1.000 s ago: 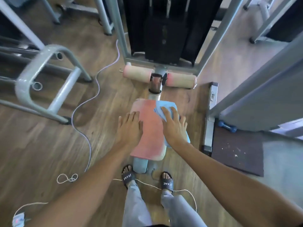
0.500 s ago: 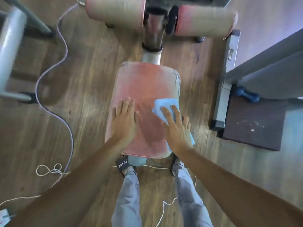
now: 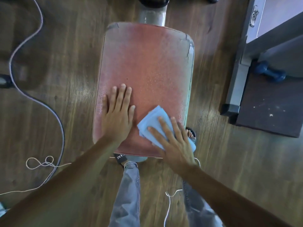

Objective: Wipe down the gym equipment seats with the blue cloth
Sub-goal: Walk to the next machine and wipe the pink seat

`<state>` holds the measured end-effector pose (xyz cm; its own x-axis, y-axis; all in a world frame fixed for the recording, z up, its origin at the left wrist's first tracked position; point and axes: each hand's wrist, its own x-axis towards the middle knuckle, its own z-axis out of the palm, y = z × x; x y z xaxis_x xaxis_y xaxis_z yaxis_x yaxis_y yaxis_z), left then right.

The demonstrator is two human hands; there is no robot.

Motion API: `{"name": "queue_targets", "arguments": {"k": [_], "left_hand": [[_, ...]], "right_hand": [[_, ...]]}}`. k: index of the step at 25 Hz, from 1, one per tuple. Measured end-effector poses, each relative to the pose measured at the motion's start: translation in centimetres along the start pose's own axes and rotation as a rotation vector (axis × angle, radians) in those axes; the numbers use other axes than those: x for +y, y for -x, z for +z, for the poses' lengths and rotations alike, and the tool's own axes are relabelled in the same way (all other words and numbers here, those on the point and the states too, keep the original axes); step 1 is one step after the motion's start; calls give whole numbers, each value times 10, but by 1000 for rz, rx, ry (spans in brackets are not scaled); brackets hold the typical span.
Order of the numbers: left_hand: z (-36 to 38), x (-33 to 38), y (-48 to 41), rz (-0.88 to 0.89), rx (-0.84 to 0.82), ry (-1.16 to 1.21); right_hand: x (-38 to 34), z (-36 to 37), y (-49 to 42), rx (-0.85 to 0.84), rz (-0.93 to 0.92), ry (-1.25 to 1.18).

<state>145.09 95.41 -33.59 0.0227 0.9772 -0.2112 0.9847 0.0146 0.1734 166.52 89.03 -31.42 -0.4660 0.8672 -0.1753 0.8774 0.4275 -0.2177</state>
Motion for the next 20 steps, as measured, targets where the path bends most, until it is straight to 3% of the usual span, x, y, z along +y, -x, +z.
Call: {"name": "queue_targets", "arguments": {"k": [12, 16, 20], "left_hand": [[7, -1, 1, -7, 56, -3], [2, 1, 0, -14, 54, 14], [-13, 1, -12, -10, 102, 69]], "right_hand": [[84, -39, -211, 154, 439, -128], [57, -26, -165, 166, 452, -91], [30, -8, -95, 57, 448, -59]]}}
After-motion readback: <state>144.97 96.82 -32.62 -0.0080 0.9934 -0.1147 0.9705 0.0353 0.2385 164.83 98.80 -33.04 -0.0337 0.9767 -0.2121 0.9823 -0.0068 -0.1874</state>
